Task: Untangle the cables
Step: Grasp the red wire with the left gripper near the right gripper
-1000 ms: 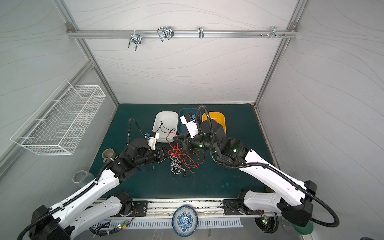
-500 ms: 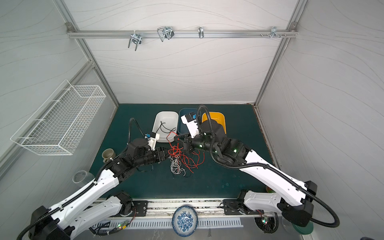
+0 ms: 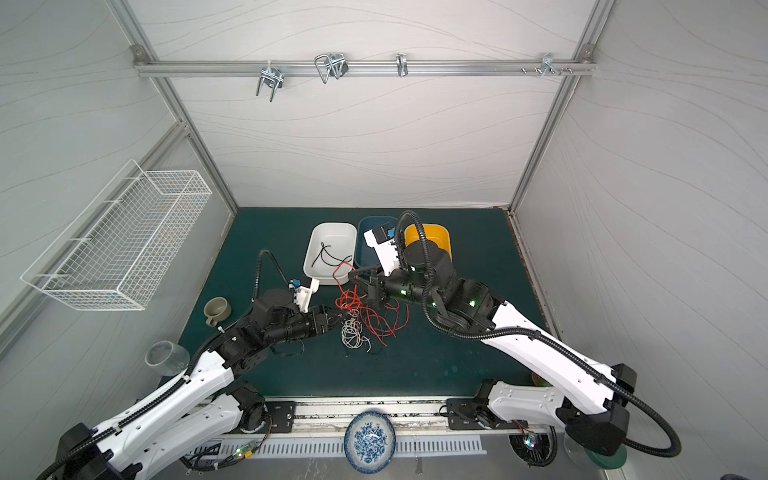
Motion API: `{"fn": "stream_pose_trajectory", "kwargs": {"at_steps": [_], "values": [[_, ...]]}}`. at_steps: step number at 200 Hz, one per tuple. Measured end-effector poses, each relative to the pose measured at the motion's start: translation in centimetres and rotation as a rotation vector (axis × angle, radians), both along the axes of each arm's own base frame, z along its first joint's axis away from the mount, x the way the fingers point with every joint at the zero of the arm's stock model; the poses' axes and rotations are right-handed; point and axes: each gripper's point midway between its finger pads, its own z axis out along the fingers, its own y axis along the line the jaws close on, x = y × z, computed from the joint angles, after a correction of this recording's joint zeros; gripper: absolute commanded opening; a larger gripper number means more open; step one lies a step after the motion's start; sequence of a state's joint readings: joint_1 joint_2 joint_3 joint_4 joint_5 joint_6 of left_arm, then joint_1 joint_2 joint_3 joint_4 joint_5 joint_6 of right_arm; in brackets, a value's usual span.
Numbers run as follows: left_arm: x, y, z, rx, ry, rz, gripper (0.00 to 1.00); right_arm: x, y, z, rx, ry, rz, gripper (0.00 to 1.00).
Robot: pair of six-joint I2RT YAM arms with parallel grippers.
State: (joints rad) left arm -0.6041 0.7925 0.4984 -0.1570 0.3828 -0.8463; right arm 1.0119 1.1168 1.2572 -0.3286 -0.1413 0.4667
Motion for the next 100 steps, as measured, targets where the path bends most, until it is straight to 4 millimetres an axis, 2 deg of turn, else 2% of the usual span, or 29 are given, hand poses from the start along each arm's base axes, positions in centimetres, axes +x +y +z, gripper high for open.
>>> {"fn": "stream_pose_trajectory", "kwargs": {"at_steps": [26, 59, 100], "values": [[-0.15, 0.08, -0.50, -0.016, 0.024, 0.016, 0.52, -0.17, 0.18, 0.13, 0.018, 0.008, 0.011, 0.00], [0.15, -0.06, -0.16, -0.038, 0.028, 0.031, 0.51, -0.39, 0.44, -0.09, 0.032, 0.027, 0.027, 0.00], [0.60, -0.35, -0.95, -0.033, 0.061, 0.042, 0.43, -0.72, 0.69, 0.07, 0.052, 0.042, 0.047, 0.00]]}}
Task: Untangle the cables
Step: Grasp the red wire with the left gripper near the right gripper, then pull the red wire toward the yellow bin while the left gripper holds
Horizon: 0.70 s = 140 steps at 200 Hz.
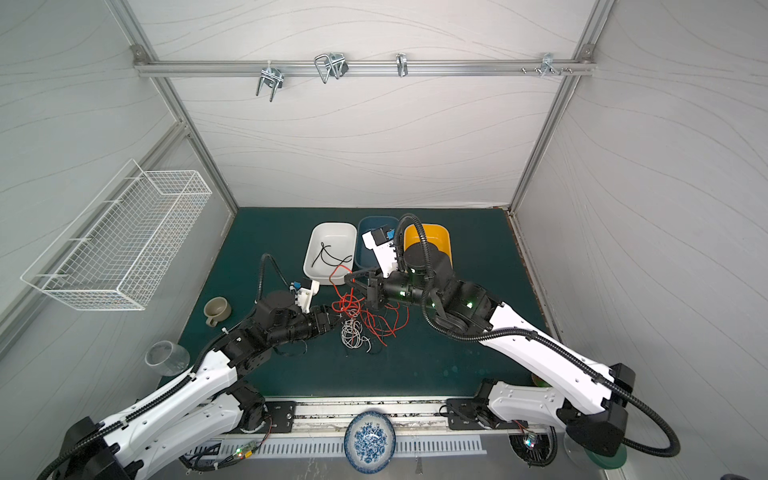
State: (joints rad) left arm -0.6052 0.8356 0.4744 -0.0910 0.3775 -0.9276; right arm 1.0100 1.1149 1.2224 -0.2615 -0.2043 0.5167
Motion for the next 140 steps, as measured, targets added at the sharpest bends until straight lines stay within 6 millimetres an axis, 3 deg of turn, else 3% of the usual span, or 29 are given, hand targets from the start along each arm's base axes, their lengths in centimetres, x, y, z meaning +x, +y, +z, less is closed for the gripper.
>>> {"fn": "stream_pose_trajectory", "kwargs": {"at_steps": [48, 69, 96, 127, 140], "values": [[0.1, -0.1, -0.1, 0.003, 0.003, 0.004, 0.22, -0.1, 0.1, 0.2, 0.015, 0.008, 0.003, 0.00], [0.1, -0.1, -0.1, 0.005, -0.002, 0.004, 0.20, -0.1, 0.2, -0.1, 0.014, 0.014, 0.004, 0.00], [0.3, -0.1, -0.1, 0.005, -0.004, 0.008, 0.27, -0.2, 0.2, -0.7, 0.010, 0.029, 0.008, 0.00], [0.5, -0.2, -0.2, 0.008, -0.007, 0.009, 0.49, -0.4, 0.3, -0.9, 0.018, 0.037, 0.019, 0.00], [0.7, -0.2, -0.2, 0.014, -0.011, 0.011, 0.52, -0.7, 0.3, -0.9, 0.027, 0.037, 0.036, 0.00]]}}
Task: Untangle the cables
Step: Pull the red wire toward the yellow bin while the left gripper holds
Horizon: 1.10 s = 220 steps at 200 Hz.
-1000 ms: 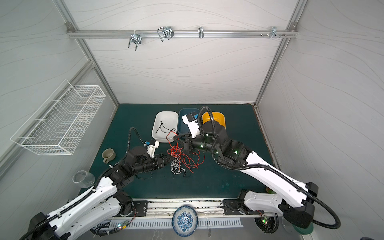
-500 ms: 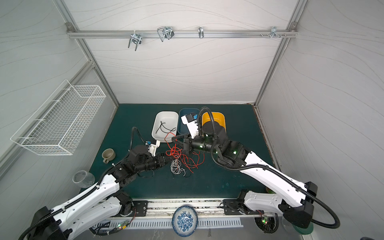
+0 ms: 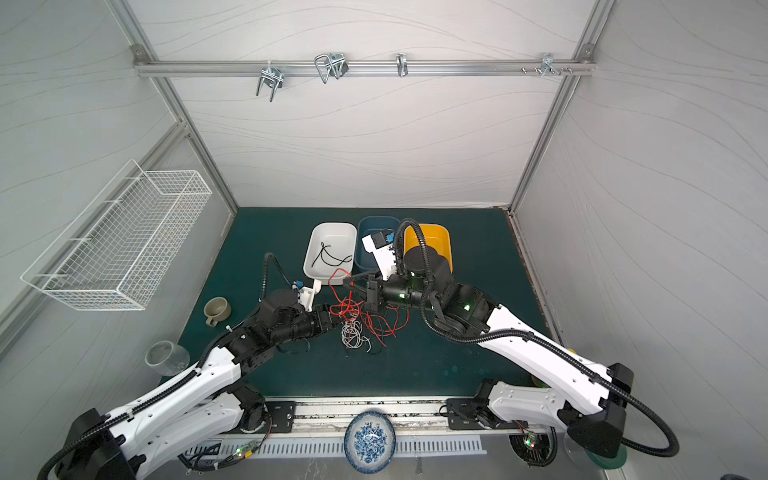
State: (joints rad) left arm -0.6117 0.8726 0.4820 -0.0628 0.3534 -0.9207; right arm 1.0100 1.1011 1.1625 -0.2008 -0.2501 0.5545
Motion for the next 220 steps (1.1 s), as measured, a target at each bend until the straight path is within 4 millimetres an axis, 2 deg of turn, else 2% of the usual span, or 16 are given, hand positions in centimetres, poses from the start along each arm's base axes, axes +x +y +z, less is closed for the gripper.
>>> {"fn": "stream_pose_trajectory", "kwargs": {"at_steps": [22, 55, 108, 139, 165, 195, 220], "values": [[0.4, 0.0, 0.0, 0.018, -0.004, 0.004, 0.52, -0.7, 0.1, 0.4, 0.021, -0.002, 0.038, 0.00], [1.0, 0.3, -0.6, 0.069, -0.005, 0.018, 0.44, -1.4, 0.3, 0.9, 0.044, -0.004, 0.080, 0.00], [1.3, 0.8, -1.2, 0.107, -0.009, 0.044, 0.14, -1.8, -0.2, 0.9, 0.056, -0.008, 0.087, 0.00], [1.3, 0.9, -0.8, 0.101, -0.023, 0.048, 0.00, -1.1, -1.4, 0.9, 0.049, -0.023, 0.008, 0.00], [1.1, 1.0, -0.6, 0.098, -0.021, 0.044, 0.00, 1.2, -3.4, 0.2, 0.025, -0.011, -0.137, 0.00], [0.4, 1.3, -0.6, 0.104, -0.012, 0.035, 0.00, 5.1, -8.0, -2.1, 0.009, 0.054, -0.369, 0.00], [-0.2, 1.7, -0.3, 0.111, -0.021, 0.025, 0.00, 7.3, -11.7, -3.9, 0.003, 0.113, -0.525, 0.00]]}}
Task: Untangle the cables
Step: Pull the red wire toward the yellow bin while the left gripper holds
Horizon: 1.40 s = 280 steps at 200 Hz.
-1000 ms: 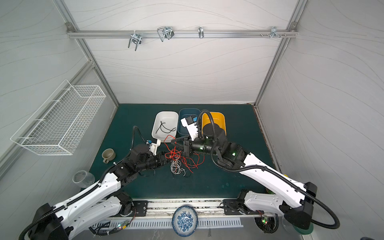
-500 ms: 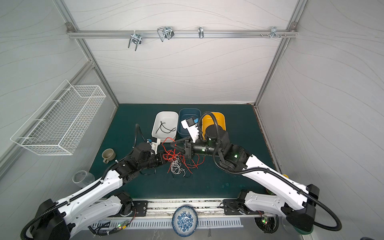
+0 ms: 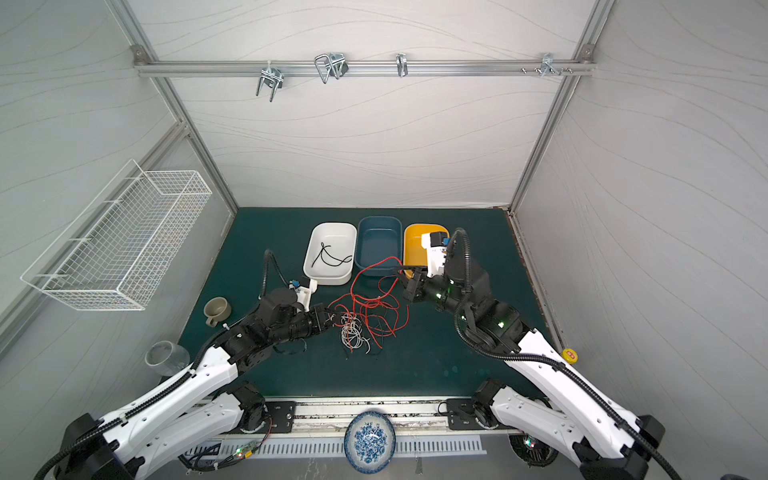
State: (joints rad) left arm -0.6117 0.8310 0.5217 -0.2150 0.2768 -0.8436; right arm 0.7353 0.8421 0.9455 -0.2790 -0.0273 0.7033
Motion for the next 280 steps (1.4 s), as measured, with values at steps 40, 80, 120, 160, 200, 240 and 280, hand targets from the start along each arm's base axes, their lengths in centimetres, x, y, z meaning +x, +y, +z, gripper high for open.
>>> {"fn": "stream_pose_trajectory", "kwargs": {"at_steps": [40, 80, 120, 160, 200, 240, 280], "values": [[-0.6, 0.3, -0.3, 0.021, 0.003, -0.020, 0.00, 1.9, -4.3, -0.8, 0.041, 0.050, -0.145, 0.00], [-1.2, 0.6, -0.8, 0.049, 0.026, -0.037, 0.00, 3.1, -7.0, -2.1, 0.032, 0.100, -0.240, 0.00], [-1.4, 1.6, 1.1, 0.069, -0.019, -0.011, 0.00, 4.2, -10.9, -4.9, 0.025, 0.197, -0.375, 0.00], [-1.0, 2.5, 3.5, 0.104, -0.070, 0.017, 0.00, 4.7, -14.3, -7.2, 0.049, 0.283, -0.472, 0.00], [-0.5, 2.6, 4.2, 0.177, -0.071, -0.003, 0.00, 4.5, -14.8, -7.3, 0.071, 0.301, -0.457, 0.00], [1.3, 1.6, 7.2, 0.258, -0.124, -0.067, 0.00, 3.9, -14.0, -6.5, 0.053, 0.277, -0.394, 0.00], [3.2, 0.6, 8.8, 0.338, -0.186, -0.129, 0.00, 3.7, -13.1, -4.9, 0.045, 0.233, -0.321, 0.00]]}}
